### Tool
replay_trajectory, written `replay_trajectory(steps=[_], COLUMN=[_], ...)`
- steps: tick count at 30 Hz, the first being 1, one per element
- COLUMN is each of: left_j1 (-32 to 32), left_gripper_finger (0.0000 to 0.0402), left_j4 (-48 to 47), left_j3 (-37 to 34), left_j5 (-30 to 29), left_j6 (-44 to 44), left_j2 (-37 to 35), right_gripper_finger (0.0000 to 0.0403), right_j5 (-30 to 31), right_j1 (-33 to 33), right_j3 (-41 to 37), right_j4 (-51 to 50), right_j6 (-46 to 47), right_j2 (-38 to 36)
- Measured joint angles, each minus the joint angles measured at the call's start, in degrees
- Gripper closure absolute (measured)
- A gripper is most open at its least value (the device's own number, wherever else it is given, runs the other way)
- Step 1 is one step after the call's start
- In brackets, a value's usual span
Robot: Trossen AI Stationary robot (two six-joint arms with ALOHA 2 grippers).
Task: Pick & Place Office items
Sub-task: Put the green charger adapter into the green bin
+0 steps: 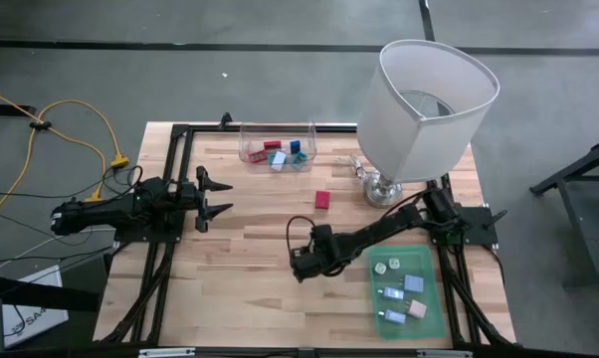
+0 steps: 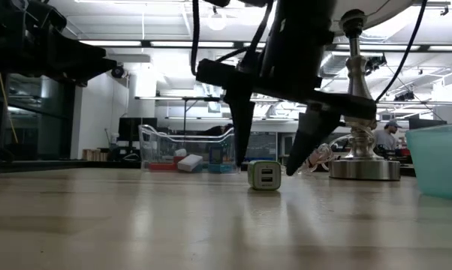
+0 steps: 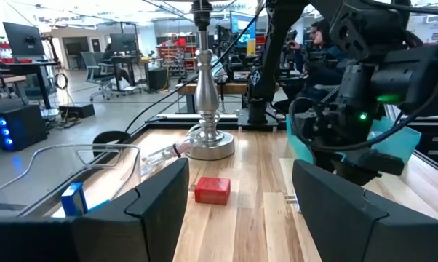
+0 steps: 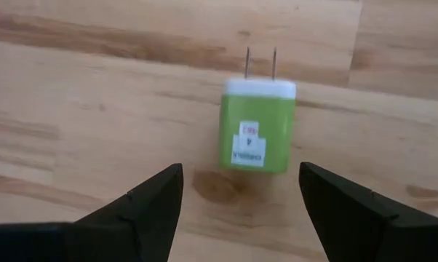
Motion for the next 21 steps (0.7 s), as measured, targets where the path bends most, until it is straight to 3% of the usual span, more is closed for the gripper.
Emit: replay_trajectory(steps=[21], left_j1=[-0.02], left_gripper_finger=[0.0164], left_j4=[0.0], left_j3=[0.0], left_j5=[0.0], left_j6=[0.02], left_j2=[0.0], right_gripper_finger=[0.0141], right_j5=[0.13], right_j1=[-2.8], right_j3=[-0.04], right_j4=[-0.92], right_j6=[-1.6], right_j2=[1.59])
